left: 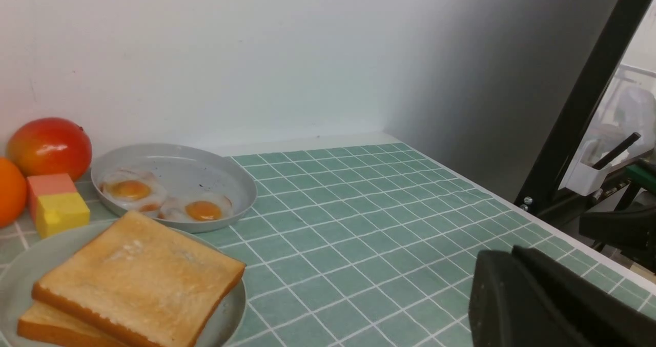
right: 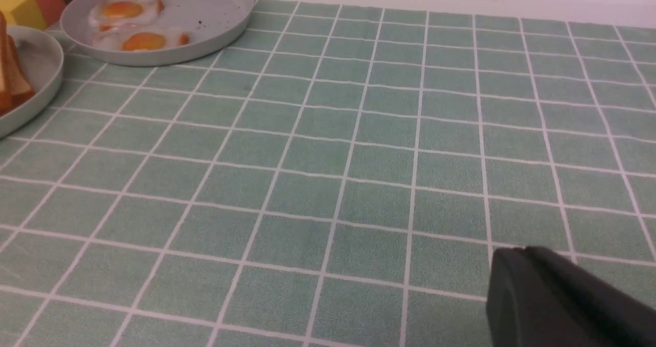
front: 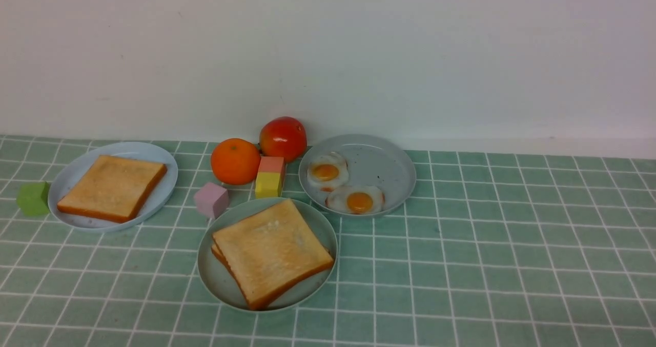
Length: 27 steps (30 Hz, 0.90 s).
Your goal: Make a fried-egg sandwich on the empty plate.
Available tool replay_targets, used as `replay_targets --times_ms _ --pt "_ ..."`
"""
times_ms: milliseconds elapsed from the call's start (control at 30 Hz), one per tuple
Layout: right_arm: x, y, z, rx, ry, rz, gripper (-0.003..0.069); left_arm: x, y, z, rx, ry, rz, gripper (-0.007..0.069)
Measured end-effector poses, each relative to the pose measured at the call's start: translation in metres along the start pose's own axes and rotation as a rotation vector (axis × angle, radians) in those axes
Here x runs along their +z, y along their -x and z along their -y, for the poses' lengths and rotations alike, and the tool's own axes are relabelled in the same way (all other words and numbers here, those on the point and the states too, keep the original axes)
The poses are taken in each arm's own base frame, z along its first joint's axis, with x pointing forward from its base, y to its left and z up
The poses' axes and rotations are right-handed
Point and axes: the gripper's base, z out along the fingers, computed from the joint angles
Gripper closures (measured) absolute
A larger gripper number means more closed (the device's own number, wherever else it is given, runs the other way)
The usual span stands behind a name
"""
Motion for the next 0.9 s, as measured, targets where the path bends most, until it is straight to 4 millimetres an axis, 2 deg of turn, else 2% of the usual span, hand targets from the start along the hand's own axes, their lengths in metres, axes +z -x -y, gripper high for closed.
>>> replay_targets --times_ms 200,300,500,533,667,900 --pt "0.0 0.0 0.0 0.001 0.0 0.0 0.0659 0.0 0.002 0.0 0.021 -0.004 0.018 0.0596" --pt "0.0 0.0 0.0 0.001 0.0 0.0 0.0659 0.0 0.002 -0.002 0.09 0.035 0.023 0.0616" --pt "0.0 0.0 0.0 0.001 0.0 0.0 0.0655 -0.006 0.004 -0.016 0.13 0.301 0.073 0.0638" --pt "0.0 0.0 0.0 0.001 0.0 -0.001 0.0653 -0.009 0.004 -0.021 0.134 0.393 0.079 0.0638" --pt "0.0 0.0 0.0 0.001 0.001 -0.001 0.065 -0.015 -0.013 -0.037 0.123 0.623 0.059 0.0638" --pt "0.0 0.0 0.0 0.004 0.002 0.0 0.0644 -0.023 -0.048 -0.05 -0.017 0.79 -0.141 0.0638"
